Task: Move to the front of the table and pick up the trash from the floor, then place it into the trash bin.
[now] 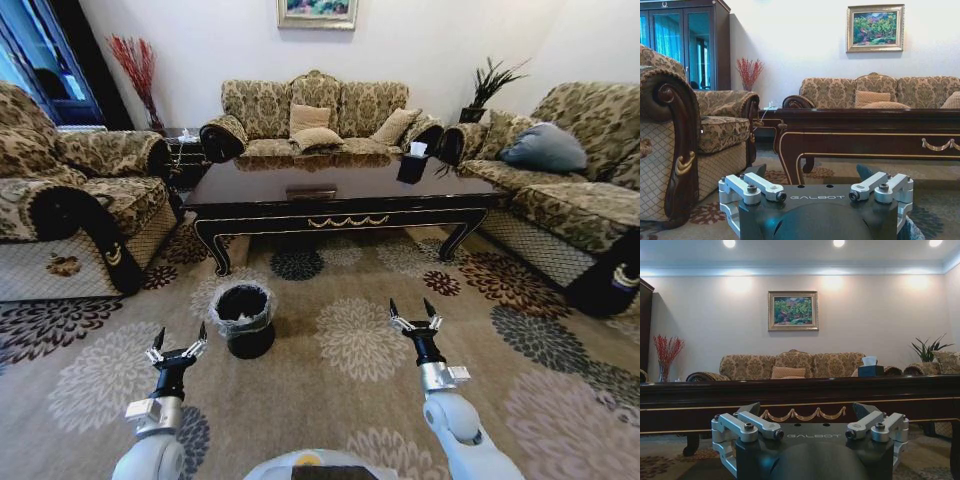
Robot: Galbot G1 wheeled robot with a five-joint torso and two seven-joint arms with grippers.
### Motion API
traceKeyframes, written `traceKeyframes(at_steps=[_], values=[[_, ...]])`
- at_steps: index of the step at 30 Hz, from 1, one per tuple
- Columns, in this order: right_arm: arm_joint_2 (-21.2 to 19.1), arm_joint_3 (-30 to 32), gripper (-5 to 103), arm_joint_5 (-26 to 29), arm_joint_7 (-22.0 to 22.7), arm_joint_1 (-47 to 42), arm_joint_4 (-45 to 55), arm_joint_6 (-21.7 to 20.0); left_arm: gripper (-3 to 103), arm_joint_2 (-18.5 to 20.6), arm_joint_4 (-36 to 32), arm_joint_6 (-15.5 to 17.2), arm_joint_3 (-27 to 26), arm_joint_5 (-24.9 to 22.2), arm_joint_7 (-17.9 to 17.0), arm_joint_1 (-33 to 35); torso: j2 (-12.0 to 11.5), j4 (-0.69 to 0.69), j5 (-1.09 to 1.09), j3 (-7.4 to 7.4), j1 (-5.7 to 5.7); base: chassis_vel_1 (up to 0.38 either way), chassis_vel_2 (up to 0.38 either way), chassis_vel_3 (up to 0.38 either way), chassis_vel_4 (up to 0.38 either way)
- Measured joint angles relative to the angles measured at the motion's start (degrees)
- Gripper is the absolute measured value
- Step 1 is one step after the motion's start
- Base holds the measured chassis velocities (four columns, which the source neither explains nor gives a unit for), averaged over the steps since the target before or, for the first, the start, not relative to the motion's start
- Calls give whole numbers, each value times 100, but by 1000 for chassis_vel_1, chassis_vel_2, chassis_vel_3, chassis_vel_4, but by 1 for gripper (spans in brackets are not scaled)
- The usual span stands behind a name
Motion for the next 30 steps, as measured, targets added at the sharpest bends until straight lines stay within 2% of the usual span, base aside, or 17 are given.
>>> traceKeyframes(at_steps=[14,30], values=[[-1,-7,100,5,5,6,-8,-5,100,5,0,10,-1,-6,-9,-2,-1,0,0,0,0,13,-11,-15,11],[-2,-10,100,6,11,9,-11,-10,100,6,0,15,-1,-9,-15,-2,-1,0,0,0,0,67,-74,-68,72]])
